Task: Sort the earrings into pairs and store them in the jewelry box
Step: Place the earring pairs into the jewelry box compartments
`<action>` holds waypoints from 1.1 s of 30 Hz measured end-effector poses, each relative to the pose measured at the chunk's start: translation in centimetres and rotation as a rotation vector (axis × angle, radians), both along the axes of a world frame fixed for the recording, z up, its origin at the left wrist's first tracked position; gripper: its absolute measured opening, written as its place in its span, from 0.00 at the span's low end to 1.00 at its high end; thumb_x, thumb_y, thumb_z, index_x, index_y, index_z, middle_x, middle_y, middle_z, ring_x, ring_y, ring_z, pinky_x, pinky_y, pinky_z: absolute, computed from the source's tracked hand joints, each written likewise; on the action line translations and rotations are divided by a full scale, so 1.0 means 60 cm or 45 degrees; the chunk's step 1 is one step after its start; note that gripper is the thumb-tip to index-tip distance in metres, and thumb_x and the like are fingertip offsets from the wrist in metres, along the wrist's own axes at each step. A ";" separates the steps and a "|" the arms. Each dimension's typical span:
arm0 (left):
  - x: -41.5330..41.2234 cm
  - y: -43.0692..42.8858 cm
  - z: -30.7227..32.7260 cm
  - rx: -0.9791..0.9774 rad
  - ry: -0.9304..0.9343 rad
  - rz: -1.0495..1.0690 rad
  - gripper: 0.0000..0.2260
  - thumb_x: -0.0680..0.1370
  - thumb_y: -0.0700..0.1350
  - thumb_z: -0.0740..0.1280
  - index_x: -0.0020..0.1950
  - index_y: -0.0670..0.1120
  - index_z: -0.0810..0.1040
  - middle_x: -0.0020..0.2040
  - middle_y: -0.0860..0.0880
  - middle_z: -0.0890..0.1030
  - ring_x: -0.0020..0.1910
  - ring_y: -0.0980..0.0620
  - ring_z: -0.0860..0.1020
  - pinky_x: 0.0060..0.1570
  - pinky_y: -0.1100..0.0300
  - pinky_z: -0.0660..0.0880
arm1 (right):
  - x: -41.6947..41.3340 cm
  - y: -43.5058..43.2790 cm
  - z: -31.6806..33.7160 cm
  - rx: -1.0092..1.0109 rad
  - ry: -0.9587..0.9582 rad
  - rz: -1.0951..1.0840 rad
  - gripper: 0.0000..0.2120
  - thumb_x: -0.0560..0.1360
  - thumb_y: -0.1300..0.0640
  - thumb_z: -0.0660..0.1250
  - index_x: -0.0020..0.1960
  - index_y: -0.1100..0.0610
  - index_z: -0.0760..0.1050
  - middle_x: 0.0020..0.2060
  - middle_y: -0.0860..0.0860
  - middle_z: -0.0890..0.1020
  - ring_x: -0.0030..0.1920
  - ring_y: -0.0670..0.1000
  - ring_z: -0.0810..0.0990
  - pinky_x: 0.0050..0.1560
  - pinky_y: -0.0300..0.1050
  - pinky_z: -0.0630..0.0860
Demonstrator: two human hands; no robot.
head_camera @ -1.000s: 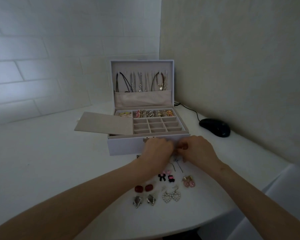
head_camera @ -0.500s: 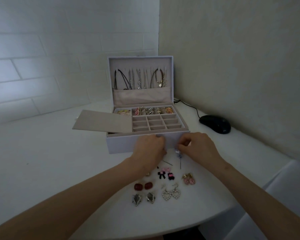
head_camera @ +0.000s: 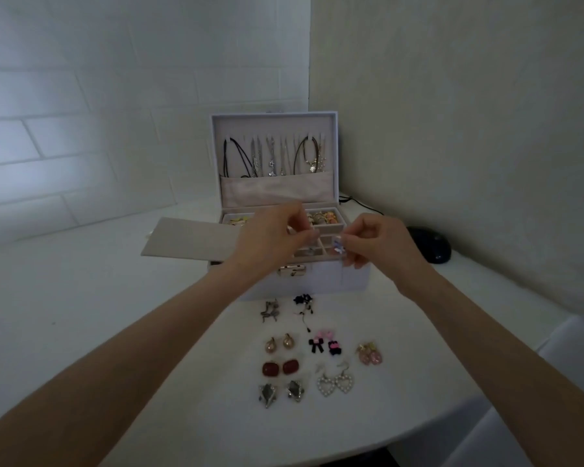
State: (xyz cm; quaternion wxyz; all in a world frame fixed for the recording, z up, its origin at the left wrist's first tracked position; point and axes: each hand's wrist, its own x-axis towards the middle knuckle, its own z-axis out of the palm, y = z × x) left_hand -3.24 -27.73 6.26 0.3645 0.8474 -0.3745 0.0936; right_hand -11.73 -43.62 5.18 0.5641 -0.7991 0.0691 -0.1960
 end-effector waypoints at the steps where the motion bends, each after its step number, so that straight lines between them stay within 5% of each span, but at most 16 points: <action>1: 0.010 0.002 0.005 -0.043 0.046 0.009 0.09 0.73 0.47 0.70 0.36 0.51 0.72 0.36 0.56 0.77 0.32 0.62 0.71 0.36 0.62 0.69 | 0.009 0.001 0.004 0.041 -0.005 -0.001 0.04 0.71 0.66 0.70 0.39 0.62 0.76 0.26 0.49 0.81 0.26 0.46 0.79 0.28 0.36 0.75; 9: 0.091 0.011 0.003 -0.103 0.222 0.081 0.07 0.73 0.42 0.71 0.49 0.45 0.78 0.41 0.46 0.83 0.41 0.49 0.81 0.49 0.52 0.78 | 0.085 0.010 0.015 0.225 0.027 0.057 0.08 0.75 0.67 0.64 0.45 0.58 0.81 0.34 0.55 0.82 0.31 0.48 0.80 0.37 0.39 0.81; 14: 0.115 0.014 -0.001 0.004 0.225 0.125 0.03 0.73 0.37 0.69 0.46 0.39 0.80 0.44 0.39 0.83 0.37 0.51 0.79 0.49 0.52 0.79 | 0.120 0.013 0.012 0.216 0.048 0.117 0.07 0.73 0.69 0.65 0.46 0.60 0.80 0.35 0.55 0.82 0.32 0.47 0.81 0.40 0.40 0.81; 20: 0.133 0.023 0.007 0.103 0.088 0.254 0.04 0.72 0.37 0.70 0.45 0.40 0.80 0.46 0.42 0.82 0.47 0.47 0.80 0.52 0.55 0.76 | 0.136 0.020 0.012 0.217 0.050 0.117 0.07 0.72 0.69 0.67 0.50 0.65 0.79 0.35 0.55 0.81 0.31 0.46 0.81 0.38 0.38 0.81; 29: 0.128 0.029 0.021 0.017 0.282 0.127 0.04 0.72 0.37 0.71 0.45 0.40 0.79 0.44 0.41 0.83 0.43 0.47 0.82 0.48 0.57 0.77 | 0.147 0.029 0.009 0.290 0.005 0.115 0.06 0.73 0.69 0.65 0.50 0.66 0.78 0.35 0.56 0.81 0.30 0.47 0.81 0.37 0.39 0.81; 33: 0.125 0.022 0.005 0.055 0.356 0.052 0.05 0.72 0.38 0.71 0.42 0.44 0.76 0.41 0.45 0.81 0.38 0.53 0.78 0.39 0.68 0.73 | 0.148 0.027 0.007 0.356 -0.043 0.097 0.05 0.73 0.70 0.65 0.48 0.65 0.78 0.35 0.57 0.81 0.30 0.47 0.82 0.36 0.39 0.81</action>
